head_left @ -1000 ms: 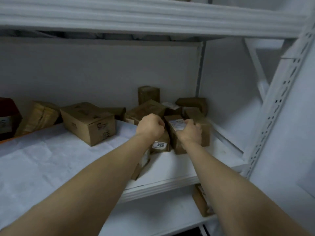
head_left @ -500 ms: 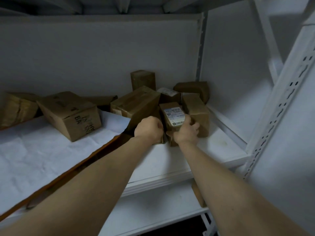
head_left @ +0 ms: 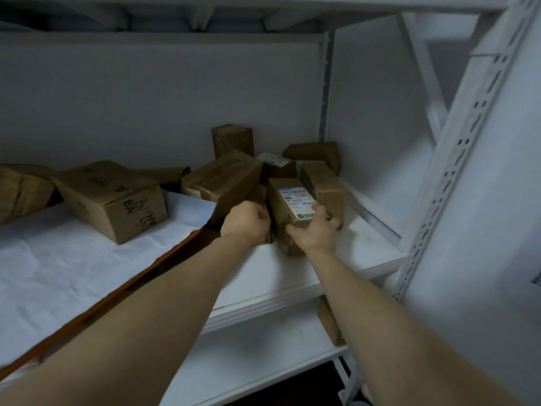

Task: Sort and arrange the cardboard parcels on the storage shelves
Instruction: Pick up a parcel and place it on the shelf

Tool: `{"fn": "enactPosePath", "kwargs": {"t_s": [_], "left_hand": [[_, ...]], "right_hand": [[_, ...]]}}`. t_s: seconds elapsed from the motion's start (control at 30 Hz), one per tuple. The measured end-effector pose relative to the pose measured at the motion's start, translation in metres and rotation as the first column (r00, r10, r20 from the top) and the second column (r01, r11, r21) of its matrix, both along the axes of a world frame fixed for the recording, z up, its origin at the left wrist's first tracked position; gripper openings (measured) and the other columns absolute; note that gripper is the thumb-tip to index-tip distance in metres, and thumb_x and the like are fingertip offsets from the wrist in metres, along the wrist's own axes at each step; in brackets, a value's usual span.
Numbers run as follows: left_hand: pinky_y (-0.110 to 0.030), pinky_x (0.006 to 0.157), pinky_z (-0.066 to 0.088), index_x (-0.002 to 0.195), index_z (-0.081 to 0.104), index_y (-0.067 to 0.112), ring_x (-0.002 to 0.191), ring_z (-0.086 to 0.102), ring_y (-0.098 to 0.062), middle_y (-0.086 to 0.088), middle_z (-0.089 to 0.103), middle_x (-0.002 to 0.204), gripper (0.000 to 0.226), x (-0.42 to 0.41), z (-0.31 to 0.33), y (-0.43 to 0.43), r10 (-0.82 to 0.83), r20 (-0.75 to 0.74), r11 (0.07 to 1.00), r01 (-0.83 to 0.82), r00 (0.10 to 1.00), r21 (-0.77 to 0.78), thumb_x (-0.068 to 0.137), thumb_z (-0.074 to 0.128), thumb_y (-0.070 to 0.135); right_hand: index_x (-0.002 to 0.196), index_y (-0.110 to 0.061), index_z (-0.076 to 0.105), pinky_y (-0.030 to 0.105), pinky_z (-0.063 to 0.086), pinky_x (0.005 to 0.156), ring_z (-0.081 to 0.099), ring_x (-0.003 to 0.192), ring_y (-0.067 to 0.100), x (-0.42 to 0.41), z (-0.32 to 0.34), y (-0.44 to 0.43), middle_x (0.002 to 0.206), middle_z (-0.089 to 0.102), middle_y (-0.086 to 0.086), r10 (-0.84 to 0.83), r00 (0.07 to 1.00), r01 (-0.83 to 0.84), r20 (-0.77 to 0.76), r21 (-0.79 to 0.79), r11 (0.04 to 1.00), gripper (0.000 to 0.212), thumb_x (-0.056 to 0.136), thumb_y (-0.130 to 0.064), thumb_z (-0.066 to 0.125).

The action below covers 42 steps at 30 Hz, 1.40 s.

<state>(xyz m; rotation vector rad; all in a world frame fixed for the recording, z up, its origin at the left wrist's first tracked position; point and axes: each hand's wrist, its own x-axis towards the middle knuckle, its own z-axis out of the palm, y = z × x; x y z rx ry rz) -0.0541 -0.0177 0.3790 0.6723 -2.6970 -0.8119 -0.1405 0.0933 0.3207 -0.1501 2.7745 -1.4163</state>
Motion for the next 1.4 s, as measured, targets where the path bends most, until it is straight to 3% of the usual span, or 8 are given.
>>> {"fn": "enactPosePath", "kwargs": {"t_s": [0.33,0.53,0.77,0.9,1.0,1.1,1.27,1.4], "left_hand": [[-0.035,0.075,0.047,0.094,0.062,0.005,0.085,0.054,-0.025,-0.012,0.057,0.092,0.009,0.017,-0.015,0.019,0.032,-0.015,0.939,-0.024,0.999,0.344,0.089,0.056,0.008],[-0.027,0.057,0.045,0.128,0.048,0.004,0.077,0.052,-0.022,-0.013,0.054,0.099,0.041,0.031,-0.021,0.039,0.045,0.029,0.752,-0.053,0.999,0.656,0.093,0.056,0.025],[-0.053,0.107,0.033,0.145,0.028,0.015,0.133,0.037,-0.033,-0.015,0.036,0.145,0.084,0.047,-0.021,0.046,-0.147,0.087,0.544,0.007,0.985,0.839,0.079,0.070,0.045],[-0.051,0.105,0.035,0.134,0.042,0.011,0.124,0.047,-0.027,-0.008,0.056,0.124,0.070,0.047,-0.025,0.047,-0.183,0.018,0.453,0.068,0.983,0.889,0.076,0.075,0.035],[-0.040,0.081,0.051,0.128,0.048,0.009,0.108,0.059,-0.022,-0.006,0.064,0.112,0.071,0.046,-0.028,0.042,-0.135,-0.034,0.409,0.087,0.990,0.908,0.068,0.082,0.029],[-0.034,0.067,0.051,0.127,0.048,0.010,0.101,0.061,-0.020,-0.007,0.064,0.113,0.078,0.047,-0.025,0.036,-0.083,-0.042,0.476,0.077,0.996,0.876,0.061,0.087,0.025],[-0.037,0.087,0.050,0.120,0.048,0.011,0.105,0.056,-0.023,-0.004,0.058,0.111,0.068,0.048,-0.020,0.035,-0.055,-0.100,0.648,0.112,0.993,0.753,0.063,0.086,0.017],[-0.044,0.100,0.045,0.132,0.039,0.012,0.122,0.048,-0.030,-0.009,0.048,0.130,0.088,0.049,-0.021,0.039,-0.020,-0.063,0.882,0.047,0.998,0.468,0.060,0.087,0.027]], "right_hand": [[0.133,-0.028,0.042,0.044,0.050,0.097,0.053,0.110,0.027,0.048,0.004,0.061,0.128,0.045,0.006,-0.050,0.988,0.105,0.149,-0.388,0.915,0.077,0.064,-0.035,0.076],[0.129,-0.024,0.048,0.043,0.054,0.083,0.052,0.101,0.021,0.073,0.001,0.090,0.122,0.052,0.004,0.052,0.953,0.163,0.298,-0.651,0.741,0.059,0.077,-0.021,0.075],[0.126,-0.014,0.050,0.048,0.058,0.076,0.061,0.105,0.037,0.090,-0.002,0.101,0.121,0.056,0.017,0.225,0.899,0.190,0.376,-0.796,0.575,0.060,0.072,-0.019,0.076],[0.122,-0.011,0.050,0.048,0.058,0.076,0.063,0.106,0.039,0.095,-0.003,0.098,0.124,0.055,0.021,0.339,0.862,0.162,0.377,-0.839,0.520,0.066,0.062,-0.021,0.075],[0.116,-0.014,0.054,0.046,0.051,0.086,0.059,0.109,0.032,0.094,-0.003,0.094,0.120,0.057,0.015,0.343,0.864,0.130,0.368,-0.821,0.555,0.062,0.058,-0.023,0.072],[0.118,-0.018,0.058,0.044,0.038,0.095,0.053,0.113,0.024,0.092,0.005,0.088,0.118,0.060,0.008,0.258,0.923,0.006,0.287,-0.679,0.734,0.065,0.056,-0.028,0.073],[0.144,-0.022,0.037,0.025,0.043,0.075,0.052,0.110,0.014,0.088,0.023,0.079,0.132,0.050,-0.001,0.202,0.974,-0.111,0.101,-0.565,0.818,0.075,0.079,-0.031,0.075],[0.153,-0.028,0.011,0.046,0.038,0.109,0.038,0.136,0.024,0.085,0.033,0.063,0.152,0.034,0.004,0.176,0.983,-0.124,0.047,-0.536,0.835,0.119,0.062,-0.041,0.087]]}}
